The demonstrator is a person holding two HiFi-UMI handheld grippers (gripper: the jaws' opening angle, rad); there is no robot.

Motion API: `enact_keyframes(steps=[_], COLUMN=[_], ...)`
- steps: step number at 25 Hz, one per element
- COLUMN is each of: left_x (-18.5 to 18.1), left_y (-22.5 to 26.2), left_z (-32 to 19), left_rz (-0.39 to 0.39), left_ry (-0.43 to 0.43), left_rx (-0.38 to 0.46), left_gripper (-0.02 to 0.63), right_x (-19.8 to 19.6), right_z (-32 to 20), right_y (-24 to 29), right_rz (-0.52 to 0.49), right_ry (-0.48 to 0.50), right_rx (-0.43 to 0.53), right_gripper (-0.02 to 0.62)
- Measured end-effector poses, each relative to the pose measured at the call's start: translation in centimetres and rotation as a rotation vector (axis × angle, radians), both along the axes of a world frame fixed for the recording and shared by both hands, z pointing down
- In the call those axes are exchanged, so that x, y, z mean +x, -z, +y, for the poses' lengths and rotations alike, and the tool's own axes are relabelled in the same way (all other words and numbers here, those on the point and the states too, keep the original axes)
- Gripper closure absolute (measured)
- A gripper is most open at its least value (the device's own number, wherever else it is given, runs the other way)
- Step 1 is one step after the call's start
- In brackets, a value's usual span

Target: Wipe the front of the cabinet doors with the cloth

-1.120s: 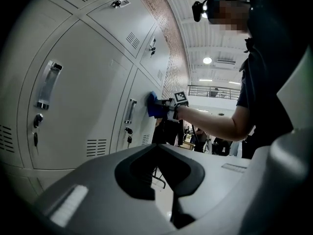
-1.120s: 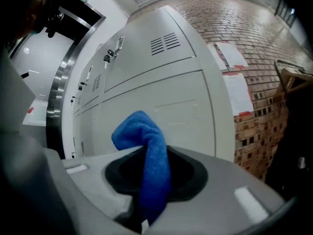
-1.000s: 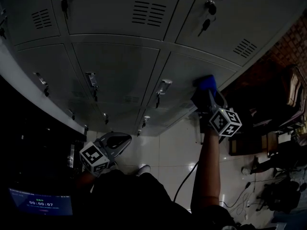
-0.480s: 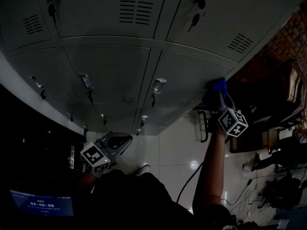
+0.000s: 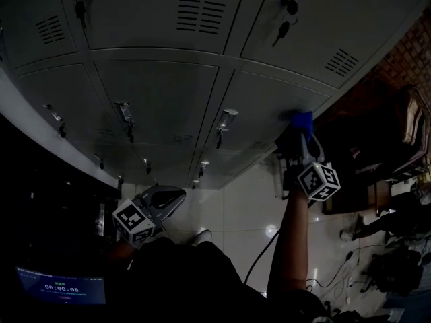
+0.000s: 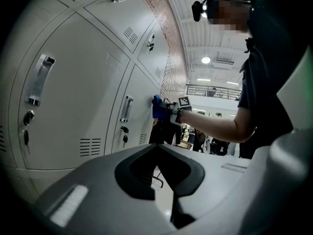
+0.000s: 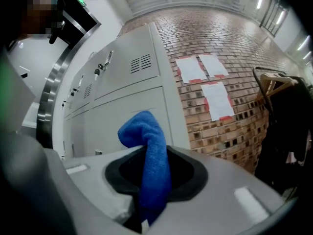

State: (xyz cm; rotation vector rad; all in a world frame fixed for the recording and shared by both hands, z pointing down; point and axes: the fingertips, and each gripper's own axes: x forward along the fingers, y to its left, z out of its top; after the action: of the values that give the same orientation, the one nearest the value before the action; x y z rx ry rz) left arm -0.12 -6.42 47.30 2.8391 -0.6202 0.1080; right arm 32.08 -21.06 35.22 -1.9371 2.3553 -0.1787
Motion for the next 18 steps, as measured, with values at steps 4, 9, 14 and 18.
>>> enact_keyframes(steps=[4, 9, 14, 18], left_x=[-0.8, -1.8, -3.4, -4.5], left_y=[0.0, 0.0, -0.2, -0.5], left_z=[0.2, 0.3, 0.4, 0.5], left_rz=[0.003, 0.006, 0.007, 0.006], left_ry=[-0.001, 0.004, 0.029, 0.052], left_rx=[0.0, 0.001, -0.005, -0.012], left_gripper=[0.604, 0.604, 0.604, 0.604], right_x=[-6.9, -15.1, -20.6, -22.0], right_z=[0.4, 0.2, -0.4, -1.9], right_y=[-0.6, -2.0, -3.3, -5.2], right_rz=[0.038, 0.078, 0.077, 0.094], right_ry=[0.124, 0.27, 0.372, 0.384], right_rx=[0.0, -0.011, -0.04, -0.093], right_gripper=[0.512, 0.512, 0.512, 0.512])
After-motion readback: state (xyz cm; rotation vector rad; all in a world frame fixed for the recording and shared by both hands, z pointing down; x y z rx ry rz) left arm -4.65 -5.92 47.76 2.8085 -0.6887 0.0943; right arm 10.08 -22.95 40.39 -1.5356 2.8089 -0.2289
